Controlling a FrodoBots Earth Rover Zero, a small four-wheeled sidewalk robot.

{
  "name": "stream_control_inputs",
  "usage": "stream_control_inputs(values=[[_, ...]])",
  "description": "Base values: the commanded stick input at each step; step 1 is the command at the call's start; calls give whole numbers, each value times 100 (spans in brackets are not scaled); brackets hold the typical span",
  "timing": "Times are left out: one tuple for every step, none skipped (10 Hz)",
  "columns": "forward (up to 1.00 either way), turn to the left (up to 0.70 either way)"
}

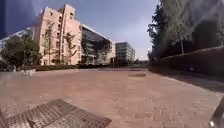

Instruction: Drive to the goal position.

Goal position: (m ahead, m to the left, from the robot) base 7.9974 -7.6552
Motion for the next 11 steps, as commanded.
stream_control_inputs(values=[[0,0],[0,0],[0,0],[0,0],[31,0],[38,0],[41,0],[43,0],[44,0],[44,0],[45,0]])
